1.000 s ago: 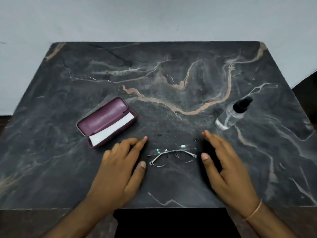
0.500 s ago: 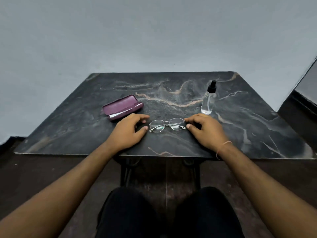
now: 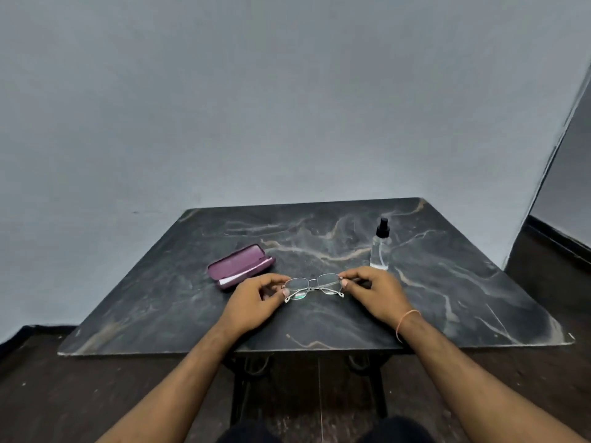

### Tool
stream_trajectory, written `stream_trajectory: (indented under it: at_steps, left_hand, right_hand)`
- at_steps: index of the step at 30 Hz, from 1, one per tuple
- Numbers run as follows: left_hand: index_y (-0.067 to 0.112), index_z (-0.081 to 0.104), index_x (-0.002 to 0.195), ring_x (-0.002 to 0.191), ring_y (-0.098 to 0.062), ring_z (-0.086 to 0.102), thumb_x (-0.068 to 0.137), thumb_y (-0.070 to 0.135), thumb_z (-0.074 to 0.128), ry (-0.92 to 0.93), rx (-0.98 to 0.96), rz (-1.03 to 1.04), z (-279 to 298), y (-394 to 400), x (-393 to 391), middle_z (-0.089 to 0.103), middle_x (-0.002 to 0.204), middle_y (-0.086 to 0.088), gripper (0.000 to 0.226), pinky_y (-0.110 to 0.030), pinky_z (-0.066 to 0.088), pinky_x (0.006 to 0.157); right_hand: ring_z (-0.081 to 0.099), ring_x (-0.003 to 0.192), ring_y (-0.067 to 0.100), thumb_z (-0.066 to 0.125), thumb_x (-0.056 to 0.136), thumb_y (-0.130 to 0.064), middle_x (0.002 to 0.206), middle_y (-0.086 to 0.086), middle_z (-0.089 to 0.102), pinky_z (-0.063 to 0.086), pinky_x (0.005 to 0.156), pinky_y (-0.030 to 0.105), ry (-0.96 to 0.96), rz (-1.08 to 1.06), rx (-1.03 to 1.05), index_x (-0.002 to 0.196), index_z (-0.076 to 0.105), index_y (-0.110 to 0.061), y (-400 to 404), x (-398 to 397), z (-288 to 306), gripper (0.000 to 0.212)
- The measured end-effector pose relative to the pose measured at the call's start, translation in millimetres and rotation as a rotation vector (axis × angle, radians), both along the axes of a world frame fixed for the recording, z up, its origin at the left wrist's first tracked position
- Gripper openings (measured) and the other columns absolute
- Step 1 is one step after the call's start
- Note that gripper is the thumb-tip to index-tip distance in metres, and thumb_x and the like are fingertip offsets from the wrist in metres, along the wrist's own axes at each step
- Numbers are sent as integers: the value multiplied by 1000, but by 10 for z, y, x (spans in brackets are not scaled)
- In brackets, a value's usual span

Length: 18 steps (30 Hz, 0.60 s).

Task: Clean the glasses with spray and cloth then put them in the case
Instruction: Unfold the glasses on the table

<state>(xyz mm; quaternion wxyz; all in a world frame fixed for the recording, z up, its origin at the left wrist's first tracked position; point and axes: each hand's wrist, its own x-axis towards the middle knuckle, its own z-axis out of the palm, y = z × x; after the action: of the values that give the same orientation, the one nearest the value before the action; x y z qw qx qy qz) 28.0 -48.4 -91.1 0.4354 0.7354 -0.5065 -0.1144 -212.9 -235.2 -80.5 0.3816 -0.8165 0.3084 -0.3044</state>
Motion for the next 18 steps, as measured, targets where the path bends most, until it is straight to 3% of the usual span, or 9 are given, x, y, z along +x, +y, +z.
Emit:
stream_trajectory:
  at_steps: [3,7,11,15,18]
  left_hand:
    - [41,85,105,65,1,56,99,20,84,165,-114,9,-8,-108,28,82,83,5,22,-14,49,70]
    - [44,89,99,76,-2,64,97,21,86,332,-224,-33,33,-256,12,86,89,3,23,-15,52,77]
    - [43,90,102,89,-6,73,96,23,85,403,-276,-65,61,-430,-47,88,102,2,21,-17,57,88]
    - [34,88,112,108,0,78,101,20,80,314,-280,-121,87,-472,-105,86,116,13,20,-12,55,93]
    - [29,86,119,111,-5,80,103,17,78,275,-323,-106,78,-426,-114,86,116,14,22,-15,58,95]
  right_hand:
    - [68,74,-3,82,96,-23,84,-22,79,49,70,11,-107,4,31,98,83,-39,-57,77,-29,16]
    - [65,74,-5,80,97,-16,83,-19,80,49,71,9,-238,26,74,98,83,-34,-112,143,-30,19]
    - [71,81,5,83,95,-14,86,-6,82,54,79,18,-350,69,198,98,84,-32,-177,182,-11,18]
    - [74,92,21,84,93,-15,94,6,83,59,92,37,-418,81,252,101,85,-32,-182,155,2,19]
    - [76,87,17,86,91,-18,91,7,84,60,90,37,-413,102,248,101,85,-31,-155,155,8,17]
